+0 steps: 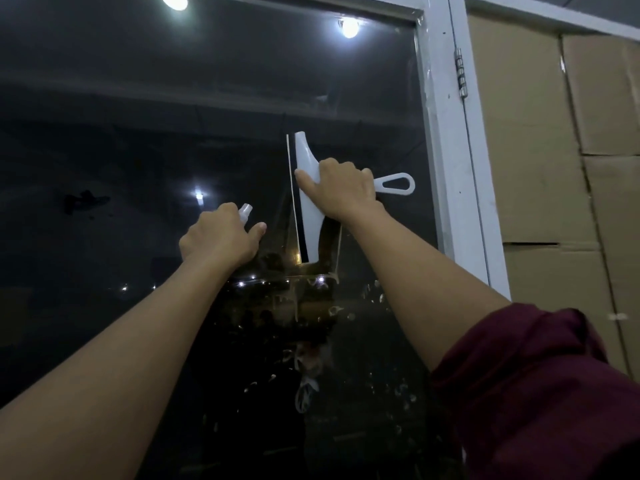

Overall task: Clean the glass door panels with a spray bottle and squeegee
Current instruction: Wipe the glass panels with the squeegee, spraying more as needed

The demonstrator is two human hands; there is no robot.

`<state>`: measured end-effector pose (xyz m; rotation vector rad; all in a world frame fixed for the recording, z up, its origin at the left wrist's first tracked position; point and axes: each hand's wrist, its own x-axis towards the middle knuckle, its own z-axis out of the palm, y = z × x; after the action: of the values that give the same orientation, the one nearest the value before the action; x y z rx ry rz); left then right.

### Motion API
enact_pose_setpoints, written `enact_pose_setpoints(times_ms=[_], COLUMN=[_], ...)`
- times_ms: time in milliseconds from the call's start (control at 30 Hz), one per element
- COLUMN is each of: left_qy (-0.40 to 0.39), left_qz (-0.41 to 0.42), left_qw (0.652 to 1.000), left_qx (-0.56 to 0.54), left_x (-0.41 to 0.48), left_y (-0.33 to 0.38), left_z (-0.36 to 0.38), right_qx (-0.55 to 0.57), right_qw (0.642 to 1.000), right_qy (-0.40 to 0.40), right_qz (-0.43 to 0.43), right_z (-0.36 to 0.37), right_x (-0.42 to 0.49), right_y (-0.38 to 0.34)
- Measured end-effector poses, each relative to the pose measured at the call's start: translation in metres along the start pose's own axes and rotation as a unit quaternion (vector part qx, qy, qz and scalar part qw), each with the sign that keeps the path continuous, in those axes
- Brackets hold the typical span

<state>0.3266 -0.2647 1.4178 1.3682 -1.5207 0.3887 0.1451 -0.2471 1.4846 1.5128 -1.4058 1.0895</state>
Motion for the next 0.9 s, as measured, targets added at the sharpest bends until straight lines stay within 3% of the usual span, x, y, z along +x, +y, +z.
enact_pose_setpoints(times_ms=[333, 600, 900], left_qy=[-0.007, -0.007, -0.015], left_qz=[0.005, 0.014, 0.018], left_qw=[1.000, 1.000, 0.999], left_qx=[0.020, 0.025, 0.023], left_x=[-0.003, 0.002, -0.010], left_y=[0.002, 0.004, 0.007], left_z=[0.000, -0.001, -0.005], right_qx=[0.143, 0.238, 0.234], right_qw=[0.974, 0.904, 0.880], right_qy=[0.019, 0.047, 0.029], right_qz=[0.174, 0.352, 0.413], right_z=[0.001, 0.027, 0.032], right_x=[-0.034, -0.084, -0.112], right_y=[0.043, 0.055, 0.050])
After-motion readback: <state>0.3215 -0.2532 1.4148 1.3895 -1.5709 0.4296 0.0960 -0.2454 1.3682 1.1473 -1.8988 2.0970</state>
